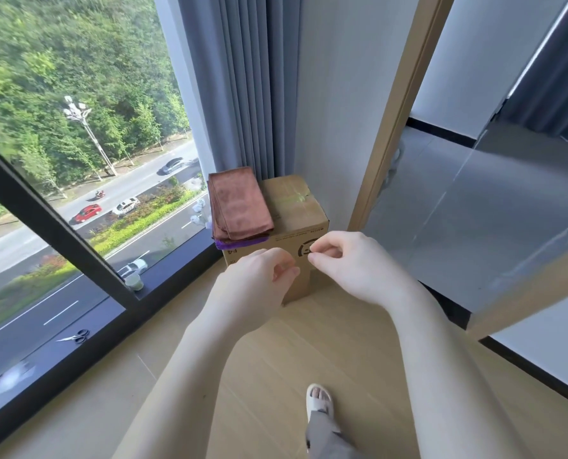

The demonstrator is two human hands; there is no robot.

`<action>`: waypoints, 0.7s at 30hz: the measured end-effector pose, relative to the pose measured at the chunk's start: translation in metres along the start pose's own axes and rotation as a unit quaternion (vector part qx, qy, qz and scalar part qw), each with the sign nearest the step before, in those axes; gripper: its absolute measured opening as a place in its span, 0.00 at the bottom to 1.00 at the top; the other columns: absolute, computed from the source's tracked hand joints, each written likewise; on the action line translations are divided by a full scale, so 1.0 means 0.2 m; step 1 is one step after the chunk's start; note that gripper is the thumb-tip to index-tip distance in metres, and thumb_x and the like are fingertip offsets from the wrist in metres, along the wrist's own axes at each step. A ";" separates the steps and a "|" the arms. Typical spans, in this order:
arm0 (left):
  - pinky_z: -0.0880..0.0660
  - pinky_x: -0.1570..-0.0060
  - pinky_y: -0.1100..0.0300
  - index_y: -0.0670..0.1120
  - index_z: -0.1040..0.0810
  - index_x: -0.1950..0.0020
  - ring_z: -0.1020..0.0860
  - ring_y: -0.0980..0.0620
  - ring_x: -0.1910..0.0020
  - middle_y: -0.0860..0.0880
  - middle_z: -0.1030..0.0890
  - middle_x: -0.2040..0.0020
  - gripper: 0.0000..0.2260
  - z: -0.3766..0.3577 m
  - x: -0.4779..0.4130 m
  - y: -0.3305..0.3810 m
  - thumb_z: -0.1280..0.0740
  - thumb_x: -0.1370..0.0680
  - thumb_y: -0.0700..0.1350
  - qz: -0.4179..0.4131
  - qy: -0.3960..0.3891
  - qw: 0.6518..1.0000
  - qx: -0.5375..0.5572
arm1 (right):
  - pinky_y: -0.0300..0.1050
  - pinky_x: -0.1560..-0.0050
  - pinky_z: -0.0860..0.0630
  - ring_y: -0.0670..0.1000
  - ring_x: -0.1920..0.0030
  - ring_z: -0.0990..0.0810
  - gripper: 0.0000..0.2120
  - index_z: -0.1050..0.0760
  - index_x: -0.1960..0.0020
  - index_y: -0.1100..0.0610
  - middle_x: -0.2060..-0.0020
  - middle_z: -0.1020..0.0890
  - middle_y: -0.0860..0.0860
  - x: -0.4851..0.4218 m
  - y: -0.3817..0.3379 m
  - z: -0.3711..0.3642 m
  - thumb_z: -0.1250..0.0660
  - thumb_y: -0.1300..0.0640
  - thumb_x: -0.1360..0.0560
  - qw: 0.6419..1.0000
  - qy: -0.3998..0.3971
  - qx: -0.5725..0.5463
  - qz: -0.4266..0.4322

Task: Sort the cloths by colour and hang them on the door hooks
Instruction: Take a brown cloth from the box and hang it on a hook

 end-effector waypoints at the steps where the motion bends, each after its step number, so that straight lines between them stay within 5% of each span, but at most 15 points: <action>1: 0.23 0.43 0.51 0.60 0.23 0.38 0.23 0.54 0.43 0.59 0.20 0.43 0.11 0.00 -0.04 0.00 0.40 0.17 0.58 0.003 0.000 1.000 -0.003 | 0.41 0.49 0.24 0.44 0.46 0.20 0.10 0.20 0.40 0.45 0.48 0.19 0.40 -0.05 0.00 0.01 0.34 0.45 0.19 1.000 -0.004 0.002 0.003; 12: 0.29 0.51 0.57 0.60 0.22 0.40 0.23 0.54 0.43 0.60 0.21 0.42 0.09 0.07 -0.60 0.05 0.39 0.17 0.57 0.066 0.030 0.997 -0.013 | 0.40 0.49 0.24 0.43 0.46 0.21 0.14 0.22 0.36 0.46 0.47 0.20 0.41 -0.68 0.01 0.21 0.34 0.44 0.19 0.996 -0.077 0.011 0.040; 21: 0.23 0.44 0.50 0.61 0.21 0.41 0.21 0.52 0.46 0.59 0.19 0.44 0.09 0.10 -0.90 0.03 0.37 0.18 0.58 0.115 0.054 0.992 -0.001 | 0.40 0.51 0.23 0.42 0.49 0.21 0.13 0.22 0.36 0.45 0.51 0.21 0.38 -1.04 0.03 0.27 0.34 0.45 0.19 0.991 -0.115 -0.001 0.065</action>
Point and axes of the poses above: each hand's wrist, its own x-axis away from the middle knuckle, its own z-axis out of the back of the hand, y = z × x, the point moved 4 cm from there along -x, towards the middle knuckle
